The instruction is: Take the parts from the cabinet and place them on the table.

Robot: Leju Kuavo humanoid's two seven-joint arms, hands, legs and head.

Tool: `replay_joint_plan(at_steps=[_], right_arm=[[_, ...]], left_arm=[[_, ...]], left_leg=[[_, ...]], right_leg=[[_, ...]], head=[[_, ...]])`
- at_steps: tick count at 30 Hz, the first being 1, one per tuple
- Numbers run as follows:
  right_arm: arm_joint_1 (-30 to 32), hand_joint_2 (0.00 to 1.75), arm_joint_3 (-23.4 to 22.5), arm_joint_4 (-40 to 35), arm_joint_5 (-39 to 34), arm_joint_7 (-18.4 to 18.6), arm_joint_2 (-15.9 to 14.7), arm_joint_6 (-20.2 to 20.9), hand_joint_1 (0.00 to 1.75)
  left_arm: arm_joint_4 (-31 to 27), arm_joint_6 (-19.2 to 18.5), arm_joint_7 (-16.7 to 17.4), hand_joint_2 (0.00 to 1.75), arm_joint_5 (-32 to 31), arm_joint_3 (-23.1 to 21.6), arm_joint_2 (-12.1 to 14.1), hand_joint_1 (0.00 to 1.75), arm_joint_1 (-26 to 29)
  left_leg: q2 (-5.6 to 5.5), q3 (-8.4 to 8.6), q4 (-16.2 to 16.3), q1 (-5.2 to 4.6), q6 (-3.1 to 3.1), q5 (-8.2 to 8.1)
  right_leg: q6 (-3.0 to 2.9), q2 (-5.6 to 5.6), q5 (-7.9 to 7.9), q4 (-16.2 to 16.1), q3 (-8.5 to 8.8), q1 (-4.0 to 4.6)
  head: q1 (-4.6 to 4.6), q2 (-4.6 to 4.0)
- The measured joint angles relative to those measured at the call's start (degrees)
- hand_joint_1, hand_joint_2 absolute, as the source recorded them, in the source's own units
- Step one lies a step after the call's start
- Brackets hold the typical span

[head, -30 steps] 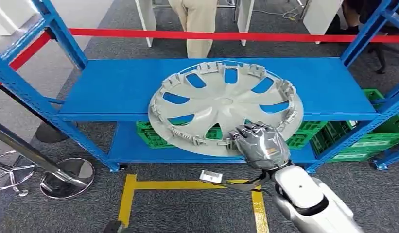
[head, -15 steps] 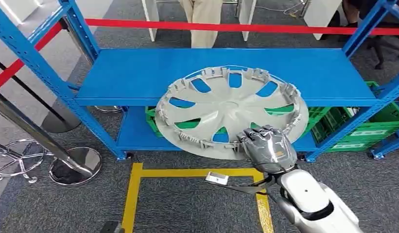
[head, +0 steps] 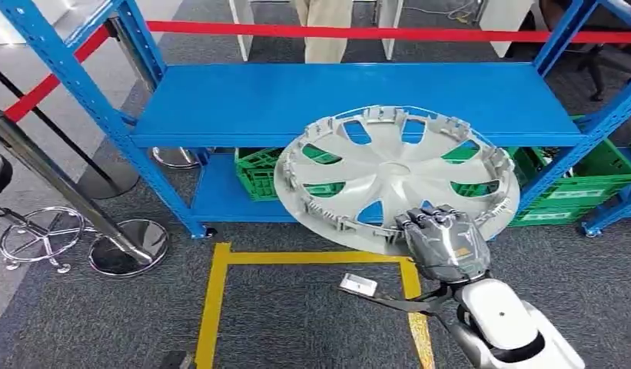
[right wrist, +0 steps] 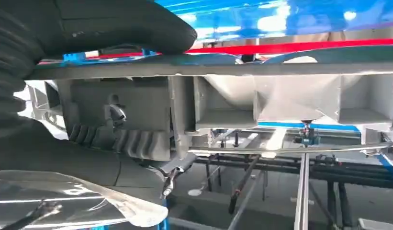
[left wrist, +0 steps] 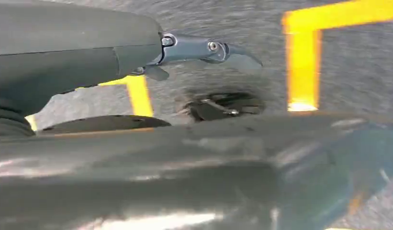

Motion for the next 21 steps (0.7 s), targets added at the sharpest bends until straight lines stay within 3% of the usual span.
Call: replay_joint_plan(at_steps=[3,4,5,7,8,9,10,11,12,13,14,15,18,19,21], right_arm=[[-0.5,1.75,0.1,-0.5,0.0,-0.8,0.0,1.0,1.75],[-0.5,1.75,0.2,-0.6,0.0,-1.0,0.0,1.1,1.75],[-0.6,1.75,0.3,-0.6,0.0,-1.1,0.0,1.3,1.75],[-0.8,1.75,0.4,-0.6,0.0,-1.2,0.0,1.6,1.75],[-0.9,1.75,0.4,-0.7,0.0,-1.2,0.0,1.6,1.75],[-0.9,1.75,0.5,-0.7,0.0,-1.2,0.0,1.6,1.75],[-0.9,1.75,0.7,-0.7,-0.1,-1.4,0.0,1.6,1.75],[-0.9,1.75,0.7,-0.7,-0.5,-1.7,0.0,1.6,1.75],[-1.1,1.75,0.7,-0.7,-0.8,-1.7,0.0,1.6,1.75],[-1.3,1.75,0.7,-0.7,-1.0,-1.9,0.0,1.6,1.75],[-1.7,1.75,0.6,-0.7,-1.1,-2.0,-0.1,1.6,1.75],[-2.0,1.75,0.6,-0.7,-1.2,-2.1,-0.1,1.6,1.75],[-2.2,1.75,0.6,-0.7,-1.4,-2.2,-0.3,1.5,1.75],[-2.3,1.75,0.6,-0.6,-1.4,-2.2,-0.3,1.5,1.75],[-2.3,1.75,0.6,-0.6,-1.4,-2.2,-0.4,1.6,1.75]], left_arm=[[0.0,-0.1,5.7,0.00,7.2,4.4,0.3,0.00,-0.3],[0.0,-0.3,6.7,0.00,9.0,6.1,0.4,0.00,-0.5],[0.0,-0.3,7.2,0.00,10.1,7.5,0.4,0.00,-0.6],[0.0,-0.5,7.6,0.00,10.5,9.2,0.5,0.00,-0.7],[0.0,-0.5,7.7,0.00,10.7,9.9,0.5,0.00,-0.8],[0.0,-0.5,7.8,0.00,10.7,10.5,0.5,0.00,-0.8],[0.0,-0.5,8.1,0.00,11.2,11.1,0.5,0.00,-0.9],[0.0,-0.2,8.9,0.00,12.1,11.8,0.6,0.00,-1.0],[0.0,0.0,9.5,0.00,12.9,12.5,0.6,0.00,-1.0],[0.0,0.1,10.0,0.00,13.7,13.3,0.6,0.00,-1.0],[0.0,0.2,10.3,0.00,14.3,14.0,0.6,0.00,-1.0],[0.0,0.2,10.3,0.00,14.7,14.5,0.7,0.00,-1.0],[0.0,0.2,10.5,0.00,15.2,15.7,0.8,0.00,-1.2],[-0.1,0.2,10.6,0.00,15.3,16.1,1.1,0.00,-1.1],[-0.1,0.2,10.7,0.00,15.3,16.7,1.1,0.00,-1.1]], left_leg=[[0.06,-1.22,-0.1,-0.45,1.53,1.49],[0.44,-1.89,-0.4,-0.19,2.19,2.36],[0.41,-2.65,-0.5,-0.26,2.74,3.06],[0.40,-4.46,-0.4,-0.43,3.05,4.48],[0.40,-5.55,-0.4,-0.55,3.11,5.26],[0.41,-6.42,-0.3,-0.65,3.11,6.04],[0.40,-7.36,-0.3,-0.76,3.06,6.76],[0.40,-8.37,-0.2,-0.83,2.94,7.48],[0.40,-9.14,-0.1,-0.88,2.80,8.03],[0.39,-9.77,0.1,-0.89,2.59,8.55],[0.39,-10.27,0.4,-1.06,2.29,8.96],[0.43,-10.66,0.8,-1.24,2.01,9.48],[0.37,-11.23,0.4,-1.07,1.02,11.35],[0.30,-11.69,0.6,-0.87,0.76,11.03],[0.26,-12.65,5.2,-0.66,-0.03,3.60]], right_leg=[[1.34,-0.01,1.74,-0.7,-0.22,-0.35],[1.47,0.23,0.47,-0.2,-0.60,-0.65],[1.58,0.37,-2.99,1.5,-1.59,-0.59],[1.74,0.61,-10.01,9.3,-3.47,-0.52],[1.78,0.64,-12.20,13.5,-4.12,-0.42],[1.77,0.64,-12.14,16.5,-4.19,-0.35],[1.68,0.64,-10.31,17.3,-3.40,-0.35],[1.57,0.64,-7.42,15.9,-1.47,-0.33],[1.35,0.64,-5.32,12.8,1.31,-0.31],[1.07,0.65,-4.77,7.9,4.90,-0.26],[0.76,0.71,-6.42,2.1,9.17,-0.14],[0.61,0.75,-8.24,-3.1,12.39,0.02],[-0.31,0.72,-7.97,-3.0,10.65,0.29],[-0.92,0.37,-7.30,-3.2,10.16,-0.21],[-1.82,0.20,-5.97,-3.1,8.80,-0.05]], head=[[-0.09,0.00],[-0.11,0.00],[0.11,0.00],[0.37,0.00],[0.33,0.00],[0.37,0.00],[0.35,0.00],[0.33,0.00],[0.37,0.00],[0.35,0.00],[0.37,0.00],[0.20,0.00],[0.22,0.00],[0.46,0.00],[-0.02,0.00]])
